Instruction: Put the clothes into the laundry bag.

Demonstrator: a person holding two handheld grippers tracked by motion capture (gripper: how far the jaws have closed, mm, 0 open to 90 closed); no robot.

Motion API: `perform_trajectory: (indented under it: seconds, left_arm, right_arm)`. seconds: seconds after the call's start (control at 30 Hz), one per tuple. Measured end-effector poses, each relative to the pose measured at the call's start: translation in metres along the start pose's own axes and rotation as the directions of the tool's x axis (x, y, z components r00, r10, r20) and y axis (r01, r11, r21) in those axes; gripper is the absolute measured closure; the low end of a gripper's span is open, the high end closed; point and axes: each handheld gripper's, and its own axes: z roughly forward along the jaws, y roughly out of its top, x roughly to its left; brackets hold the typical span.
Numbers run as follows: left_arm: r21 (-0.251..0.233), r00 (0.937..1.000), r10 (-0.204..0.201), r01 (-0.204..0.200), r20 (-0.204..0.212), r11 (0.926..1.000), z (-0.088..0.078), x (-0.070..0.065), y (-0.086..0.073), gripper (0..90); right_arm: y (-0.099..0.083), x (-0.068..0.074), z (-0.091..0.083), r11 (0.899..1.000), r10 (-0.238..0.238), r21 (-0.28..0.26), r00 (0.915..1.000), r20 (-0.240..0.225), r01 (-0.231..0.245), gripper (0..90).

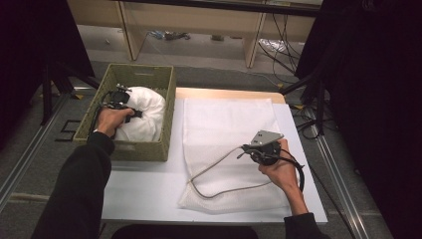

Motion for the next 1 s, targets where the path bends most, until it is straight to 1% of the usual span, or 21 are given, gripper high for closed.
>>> perform_trajectory:
  seconds: [0.03, 0.07, 0.1, 0.13, 0.2, 0.27, 0.3, 0.37, 0.43, 0.47, 0.5, 0.53, 0.57, 0.6, 0.63, 0.7, 0.73, 0.77, 0.87, 0.97, 1.0]
  left_arm:
    - [0.0, 1.0, 0.0, 0.0, 0.0, 1.0, 0.0, 0.0, 0.0, 66.6]
    - [-0.024, 1.0, -0.008, 0.008, 0.002, 0.9997, -0.008, 0.002, 0.004, 66.6]
    - [-0.024, 1.0, -0.008, 0.008, 0.002, 0.9997, -0.008, 0.002, 0.004, 66.6]
    - [-0.039, 0.9996, -0.023, 0.024, 0.019, 0.999, -0.012, 0.003, 0.005, 66.7]
    - [-0.057, 0.9987, -0.033, 0.035, 0.038, 0.9977, -0.021, 0.006, 0.008, 66.7]
    - [-0.079, 0.998, -0.03, 0.035, 0.055, 0.9963, -0.035, 0.01, 0.011, 66.8]
    - [-0.079, 0.998, -0.03, 0.035, 0.055, 0.9963, -0.035, 0.01, 0.011, 66.8]
    - [-0.101, 0.9967, -0.039, 0.046, 0.071, 0.9939, -0.044, 0.01, 0.014, 66.8]
    - [-0.136, 0.9942, -0.053, 0.065, 0.093, 0.9885, -0.052, 0.008, 0.017, 66.9]
    - [-0.163, 0.9917, -0.06, 0.078, 0.113, 0.9836, -0.06, 0.008, 0.019, 66.9]
    - [-0.163, 0.9917, -0.06, 0.078, 0.113, 0.9836, -0.06, 0.008, 0.019, 66.9]
    - [-0.184, 0.9903, -0.061, 0.083, 0.125, 0.9793, -0.067, 0.007, 0.021, 66.9]
    - [-0.184, 0.9903, -0.061, 0.083, 0.125, 0.9793, -0.067, 0.007, 0.021, 66.9]
    - [-0.201, 0.9876, -0.06, 0.089, 0.145, 0.9755, -0.075, 0.007, 0.023, 66.9]
    - [-0.201, 0.9876, -0.06, 0.089, 0.145, 0.9755, -0.075, 0.007, 0.023, 66.9]
    - [-0.221, 0.9858, -0.055, 0.09, 0.159, 0.971, -0.085, 0.007, 0.025, 66.9]
    - [-0.238, 0.982, -0.062, 0.104, 0.179, 0.9657, -0.09, 0.006, 0.026, 66.9]
    - [-0.247, 0.9792, -0.062, 0.109, 0.193, 0.9628, -0.095, 0.005, 0.027, 66.9]
    - [-0.265, 0.9759, -0.047, 0.104, 0.213, 0.9586, -0.111, 0.004, 0.03, 66.8]
    - [-0.288, 0.9649, -0.038, 0.115, 0.26, 0.9505, -0.127, -0.001, 0.031, 66.8]
    - [-0.292, 0.963, -0.034, 0.115, 0.267, 0.9495, -0.131, -0.002, 0.031, 66.7]
  right_arm:
    - [0.0, 0.0, 0.0, 1.0, 0.0, 0.0, 1.0, 0.0, 0.0, 89.6]
    - [0.0, 0.0, -0.001, 1.0, 0.018, -0.002, 0.9998, 0.005, -0.018, 89.6]
    - [0.0, 0.0, -0.001, 1.0, 0.018, -0.002, 0.9998, 0.005, -0.018, 89.6]
    - [-0.001, 0.0, 0.0, 1.0, 0.015, -0.002, 0.9999, 0.004, -0.015, 89.7]
    - [-0.001, 0.0, 0.0, 1.0, 0.014, -0.003, 0.9999, 0.005, -0.014, 89.7]
    - [-0.001, 0.0, 0.0, 1.0, 0.016, -0.004, 0.9999, 0.006, -0.016, 89.7]
    - [-0.001, 0.0, 0.0, 1.0, 0.016, -0.004, 0.9999, 0.006, -0.016, 89.7]
    - [-0.001, 0.0, 0.0, 1.0, 0.016, -0.002, 0.9999, 0.004, -0.016, 89.6]
    - [-0.001, 0.0, 0.0, 1.0, 0.018, -0.003, 0.9998, 0.005, -0.018, 89.6]
    - [-0.001, -0.001, -0.001, 1.0, 0.019, 0.003, 0.9998, 0.003, -0.019, 89.7]
    - [-0.001, -0.001, -0.001, 1.0, 0.019, 0.003, 0.9998, 0.003, -0.019, 89.7]
    - [-0.001, -0.002, -0.001, 1.0, 0.006, -0.005, 1.0, 0.004, -0.006, 89.7]
    - [-0.001, -0.002, -0.001, 1.0, 0.009, -0.004, 1.0, 0.002, -0.009, 89.7]
    - [-0.001, -0.001, -0.001, 1.0, 0.01, -0.005, 0.9999, 0.003, -0.01, 89.7]
    - [-0.001, -0.001, -0.001, 1.0, 0.01, -0.005, 0.9999, 0.003, -0.01, 89.7]
    - [-0.001, -0.001, -0.001, 1.0, 0.011, 0.001, 0.9999, -0.001, -0.011, 89.7]
    - [-0.001, -0.002, -0.001, 1.0, 0.01, 0.0, 1.0, 0.002, -0.01, 89.7]
    - [-0.001, -0.002, -0.001, 1.0, 0.009, -0.005, 1.0, 0.003, -0.009, 89.7]
    - [-0.001, -0.002, -0.001, 1.0, 0.006, -0.005, 1.0, 0.003, -0.006, 89.7]
    - [-0.001, -0.003, -0.001, 1.0, 0.013, -0.007, 0.9999, 0.004, -0.013, 89.7]
    - [-0.001, -0.002, -0.002, 1.0, 0.029, -0.005, 0.9995, 0.008, -0.029, 89.7]
